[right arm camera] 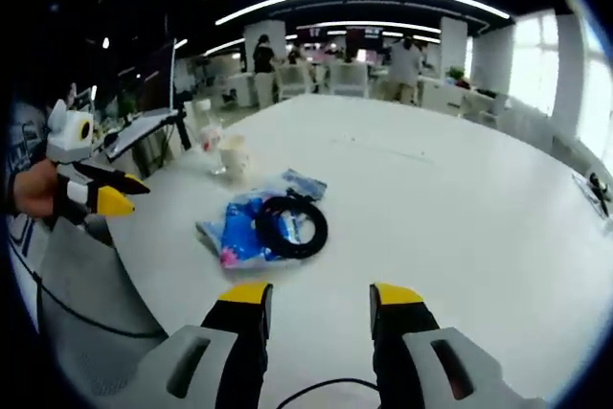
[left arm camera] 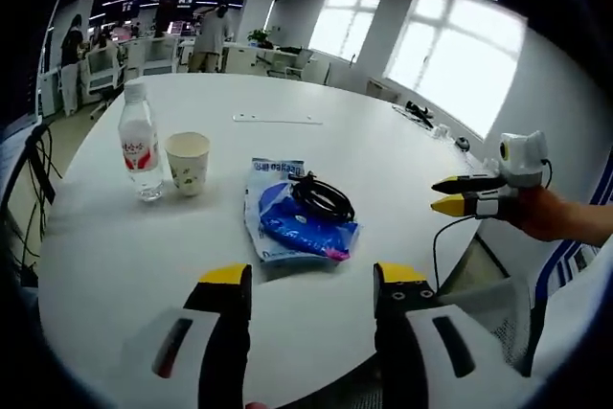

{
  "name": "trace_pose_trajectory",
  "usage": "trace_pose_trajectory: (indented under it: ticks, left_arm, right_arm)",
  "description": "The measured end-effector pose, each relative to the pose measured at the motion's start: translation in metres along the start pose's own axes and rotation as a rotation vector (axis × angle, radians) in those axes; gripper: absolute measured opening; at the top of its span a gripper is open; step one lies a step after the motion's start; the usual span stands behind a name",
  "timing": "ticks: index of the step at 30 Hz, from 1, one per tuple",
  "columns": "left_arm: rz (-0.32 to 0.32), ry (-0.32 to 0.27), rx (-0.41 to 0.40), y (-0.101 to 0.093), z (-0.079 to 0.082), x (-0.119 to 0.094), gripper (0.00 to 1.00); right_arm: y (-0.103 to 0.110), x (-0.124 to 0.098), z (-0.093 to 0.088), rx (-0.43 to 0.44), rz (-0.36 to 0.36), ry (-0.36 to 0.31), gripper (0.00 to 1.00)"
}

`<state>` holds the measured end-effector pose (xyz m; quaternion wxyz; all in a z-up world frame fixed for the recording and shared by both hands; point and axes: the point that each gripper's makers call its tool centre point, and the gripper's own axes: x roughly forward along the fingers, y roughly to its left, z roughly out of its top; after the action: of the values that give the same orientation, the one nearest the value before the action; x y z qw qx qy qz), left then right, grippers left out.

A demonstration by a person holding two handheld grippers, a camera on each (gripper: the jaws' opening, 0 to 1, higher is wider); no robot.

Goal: Arrange the tabletop items into an orderly group along one side of the table until the central work area is clear of visible clutter.

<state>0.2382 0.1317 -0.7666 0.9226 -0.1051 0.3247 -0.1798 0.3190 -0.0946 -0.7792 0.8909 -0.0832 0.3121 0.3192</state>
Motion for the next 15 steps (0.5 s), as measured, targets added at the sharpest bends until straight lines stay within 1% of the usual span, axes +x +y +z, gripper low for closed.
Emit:
trace_pose_trajectory:
  ticks: [8, 15]
  left_arm:
    - [-0.013, 0.016, -0.005, -0.008, -0.001, 0.01, 0.48]
    - [-0.015, 0.028, -0.015, -0.01, -0.001, 0.019, 0.47]
  right_arm:
    - [0.001, 0.0, -0.001, 0.03, 0.007, 0.004, 0.39]
    - [0.002, 0.008, -0.007, 0.063, 0.018, 0.007, 0.39]
